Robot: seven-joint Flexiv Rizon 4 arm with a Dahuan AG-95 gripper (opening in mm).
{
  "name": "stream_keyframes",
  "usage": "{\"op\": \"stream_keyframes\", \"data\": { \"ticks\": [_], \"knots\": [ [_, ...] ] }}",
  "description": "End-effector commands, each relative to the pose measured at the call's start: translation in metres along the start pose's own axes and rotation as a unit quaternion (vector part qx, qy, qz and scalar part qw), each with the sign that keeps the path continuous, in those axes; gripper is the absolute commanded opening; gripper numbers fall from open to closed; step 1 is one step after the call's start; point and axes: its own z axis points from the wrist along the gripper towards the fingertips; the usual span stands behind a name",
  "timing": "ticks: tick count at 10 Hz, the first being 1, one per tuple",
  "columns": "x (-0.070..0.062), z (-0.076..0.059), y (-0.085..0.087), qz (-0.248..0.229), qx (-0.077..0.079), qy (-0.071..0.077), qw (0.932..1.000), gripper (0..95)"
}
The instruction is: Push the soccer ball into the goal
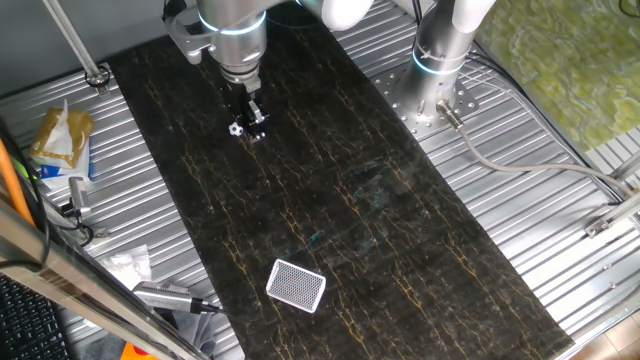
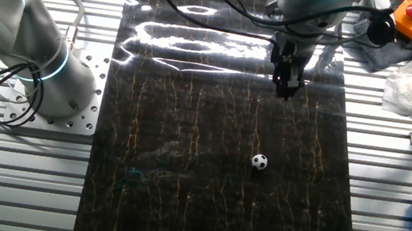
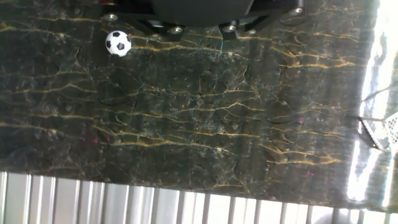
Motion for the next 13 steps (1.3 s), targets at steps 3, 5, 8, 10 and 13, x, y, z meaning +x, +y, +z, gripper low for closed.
{"op": "stream_keyframes", "data": {
  "ticks": [3,5,8,10,13],
  "knots": [
    [-0.0009,0.0005,-0.0001,0.001,0.0,-0.001,1.0,0.0],
    [-0.0006,-0.0005,0.0001,0.001,-0.001,-0.003,1.0,0.0],
    [-0.0005,-0.0011,0.0004,0.002,0.0,-0.003,1.0,0.0],
    [-0.0003,-0.0021,0.0007,0.012,0.001,-0.004,0.9999,19.0],
    [-0.0002,-0.0026,0.0008,0.013,0.0,-0.008,0.9999,76.0]
  ]
}}
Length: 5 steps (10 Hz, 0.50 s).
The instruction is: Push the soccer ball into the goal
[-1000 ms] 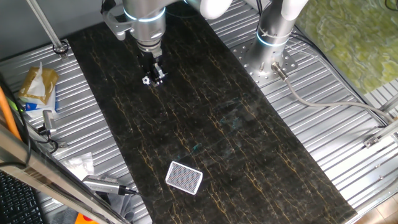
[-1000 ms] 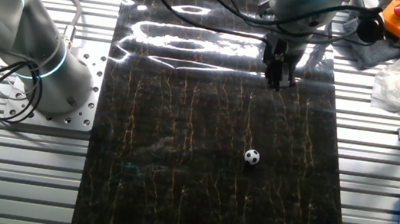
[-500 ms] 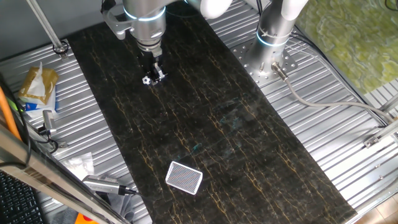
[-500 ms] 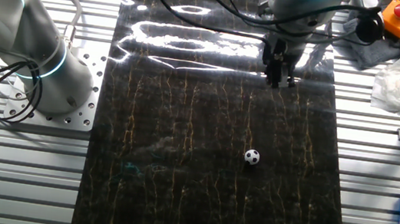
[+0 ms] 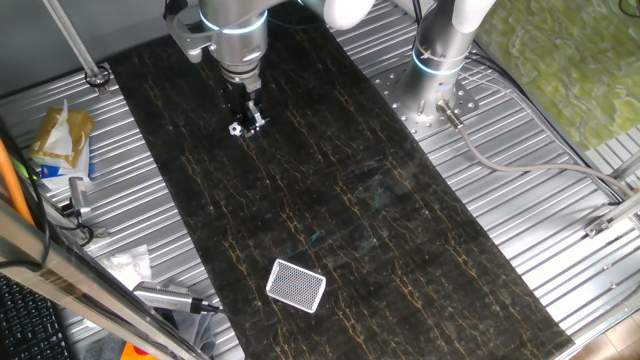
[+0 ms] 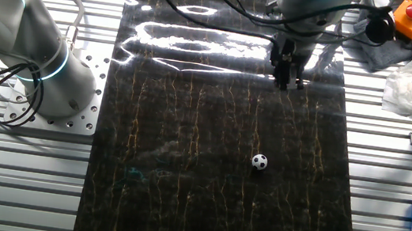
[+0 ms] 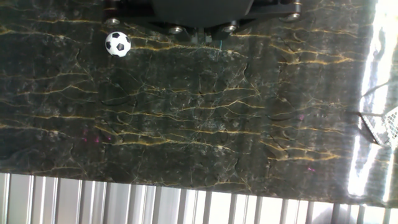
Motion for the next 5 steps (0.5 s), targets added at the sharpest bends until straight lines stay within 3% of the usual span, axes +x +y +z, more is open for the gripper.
{"op": "stream_keyframes", "data": {
  "ticks": [1,2,5],
  "knots": [
    [0.0013,-0.0002,-0.0001,0.003,0.0,-0.003,1.0,76.0],
    [0.0013,-0.0002,-0.0001,0.005,-0.001,-0.005,1.0,95.0],
    [0.0009,0.0014,-0.0019,-0.009,-0.001,-0.015,0.9998,95.0]
  ]
}}
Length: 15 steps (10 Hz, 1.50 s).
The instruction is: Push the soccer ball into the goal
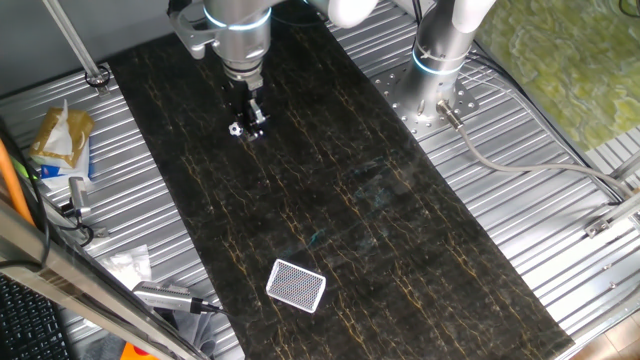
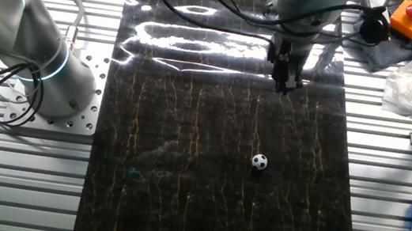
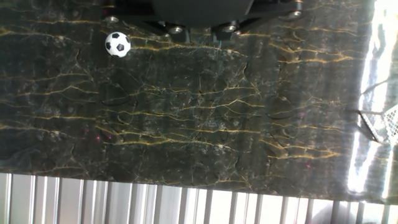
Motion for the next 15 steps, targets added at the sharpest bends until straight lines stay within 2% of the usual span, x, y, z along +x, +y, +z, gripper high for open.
{"op": "stream_keyframes", "data": {
  "ticks": [1,4,8,15],
  "knots": [
    [0.0,0.001,-0.003,-0.012,0.001,0.001,0.9999,76.0],
    [-0.001,0.007,-0.018,-0.027,0.0,0.003,0.9996,76.0],
    [-0.001,0.012,-0.028,-0.041,0.003,0.007,0.9991,76.0],
    [0.0,0.027,-0.053,-0.056,0.003,0.008,0.9984,76.0]
  ]
}}
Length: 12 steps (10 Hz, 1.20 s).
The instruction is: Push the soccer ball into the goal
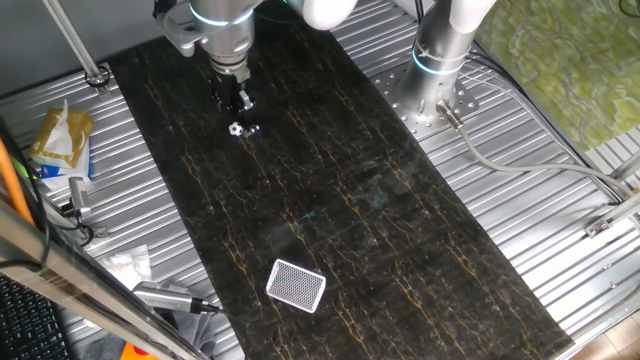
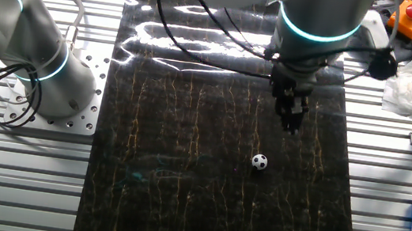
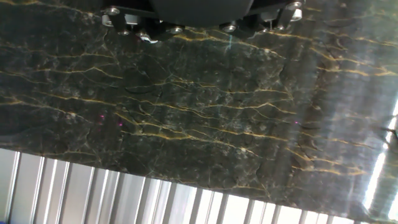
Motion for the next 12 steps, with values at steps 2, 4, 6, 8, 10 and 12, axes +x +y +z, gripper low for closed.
{"op": "stream_keyframes", "data": {
  "ticks": [2,4,6,8,10,12],
  "knots": [
    [0.001,0.004,-0.007,-0.004,0.0,0.001,1.0,76.0],
    [0.002,0.01,-0.012,-0.006,0.001,0.003,1.0,76.0],
    [0.002,0.012,-0.017,-0.005,0.0,0.005,1.0,76.0],
    [-0.002,0.015,-0.026,-0.02,0.004,0.007,0.9998,76.0],
    [-0.007,0.016,-0.035,-0.033,0.011,0.017,0.9992,76.0],
    [-0.011,0.021,-0.04,-0.043,0.021,0.026,0.9985,76.0]
  ]
}}
